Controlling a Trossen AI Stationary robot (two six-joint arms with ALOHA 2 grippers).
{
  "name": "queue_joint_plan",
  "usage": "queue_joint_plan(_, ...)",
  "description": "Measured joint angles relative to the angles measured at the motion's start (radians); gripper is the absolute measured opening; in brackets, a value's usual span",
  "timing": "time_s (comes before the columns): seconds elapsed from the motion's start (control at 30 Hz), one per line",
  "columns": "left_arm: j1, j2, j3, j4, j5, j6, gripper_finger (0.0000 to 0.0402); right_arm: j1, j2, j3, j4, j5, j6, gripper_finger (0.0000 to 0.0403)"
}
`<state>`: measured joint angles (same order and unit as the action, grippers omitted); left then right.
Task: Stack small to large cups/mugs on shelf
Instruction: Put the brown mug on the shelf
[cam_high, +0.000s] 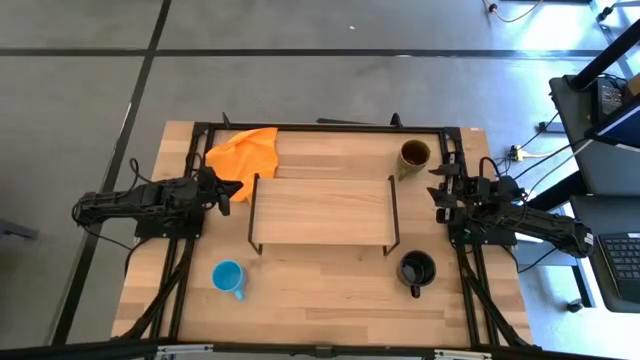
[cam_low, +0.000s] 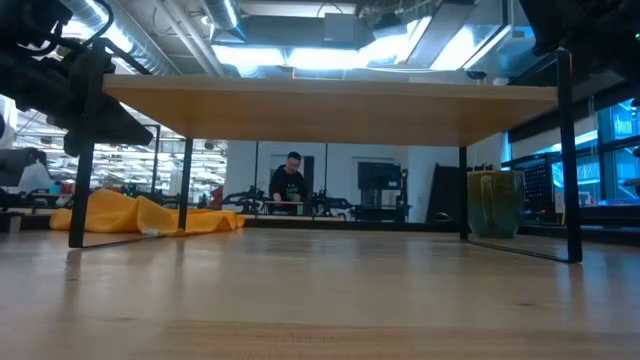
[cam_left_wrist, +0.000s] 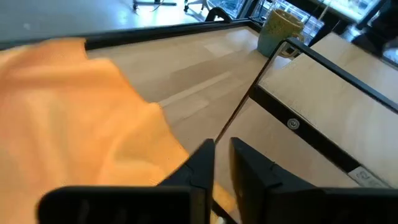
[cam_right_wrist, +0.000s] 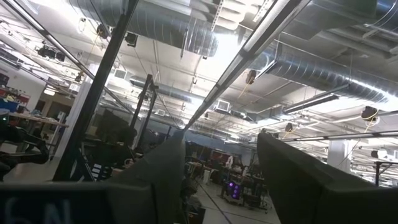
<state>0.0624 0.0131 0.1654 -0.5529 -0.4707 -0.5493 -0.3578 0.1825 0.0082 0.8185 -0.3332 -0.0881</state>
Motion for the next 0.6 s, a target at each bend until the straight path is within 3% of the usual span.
queue_joint_plan(0.1,0.001,0.000,0.000,0.000,-0.119,0.227,0.0042,0.001,0.000,0.000,0.017,0.000,0.018,0.0202)
queue_joint_plan(0.2,0.000,0.000,0.000,0.000,-0.163,0.376,0.0042,0.001,0.001,0.000,0.101,0.000,0.055,0.0202)
queue_joint_plan(0.27,0.000,0.000,0.000,0.006,-0.171,0.406,0.0042,0.001,0.000,0.000,0.178,-0.002,0.061,0.0202)
queue_joint_plan(0.4,0.001,0.000,-0.004,0.051,-0.284,0.474,0.0042,0.001,0.000,0.000,0.283,0.000,0.031,0.0202)
queue_joint_plan(0.6,0.001,0.000,-0.004,0.056,-0.309,0.475,0.0042,0.002,0.000,0.000,0.285,0.000,-0.010,0.0202)
